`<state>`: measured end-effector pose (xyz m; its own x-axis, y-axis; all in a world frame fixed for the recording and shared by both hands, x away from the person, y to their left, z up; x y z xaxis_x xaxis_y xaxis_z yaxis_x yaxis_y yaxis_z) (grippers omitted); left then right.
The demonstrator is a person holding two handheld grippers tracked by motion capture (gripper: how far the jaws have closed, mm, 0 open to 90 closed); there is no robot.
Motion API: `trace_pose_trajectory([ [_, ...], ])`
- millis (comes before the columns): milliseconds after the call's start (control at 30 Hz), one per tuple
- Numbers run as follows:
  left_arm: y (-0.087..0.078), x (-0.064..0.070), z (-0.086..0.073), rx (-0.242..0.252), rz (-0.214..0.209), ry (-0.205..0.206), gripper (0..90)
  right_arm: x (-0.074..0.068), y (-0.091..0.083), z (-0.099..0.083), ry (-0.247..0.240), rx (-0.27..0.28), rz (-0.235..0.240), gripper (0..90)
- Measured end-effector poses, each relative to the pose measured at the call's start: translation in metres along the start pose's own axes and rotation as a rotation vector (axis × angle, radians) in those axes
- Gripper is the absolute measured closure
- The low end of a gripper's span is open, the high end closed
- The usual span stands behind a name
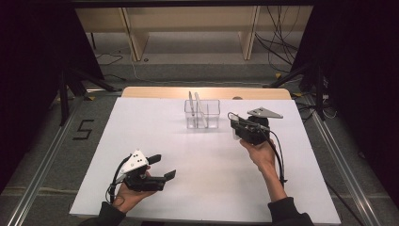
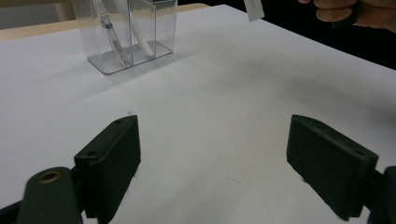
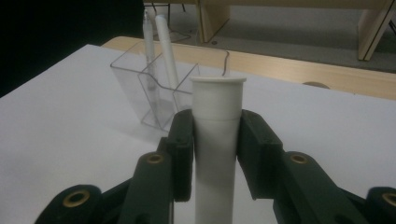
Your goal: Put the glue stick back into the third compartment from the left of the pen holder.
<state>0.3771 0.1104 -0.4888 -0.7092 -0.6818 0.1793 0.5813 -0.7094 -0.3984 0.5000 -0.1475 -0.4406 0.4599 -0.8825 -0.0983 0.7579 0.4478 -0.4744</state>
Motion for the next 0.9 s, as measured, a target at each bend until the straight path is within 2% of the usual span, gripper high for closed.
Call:
trace_pose_trajectory([
  [900, -0.001, 0.001, 0.000, 0.004, -0.007, 0.004, 17.2, -0.008, 0.055, 0.057, 0.001, 0.022, -0.017, 68.1],
])
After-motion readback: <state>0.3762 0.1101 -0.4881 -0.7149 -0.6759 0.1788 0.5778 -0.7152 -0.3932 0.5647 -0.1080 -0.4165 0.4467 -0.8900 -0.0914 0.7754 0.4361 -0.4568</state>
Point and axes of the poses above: each handheld gripper's, and its own axes: y roughly forward along the jaws, z roughly out of its top, x roughly to its right, the point moved 9 cm from there along y, roughly forward along the jaws, and after that the axes turned 2 degrees about -y, right-handed, at the moved point
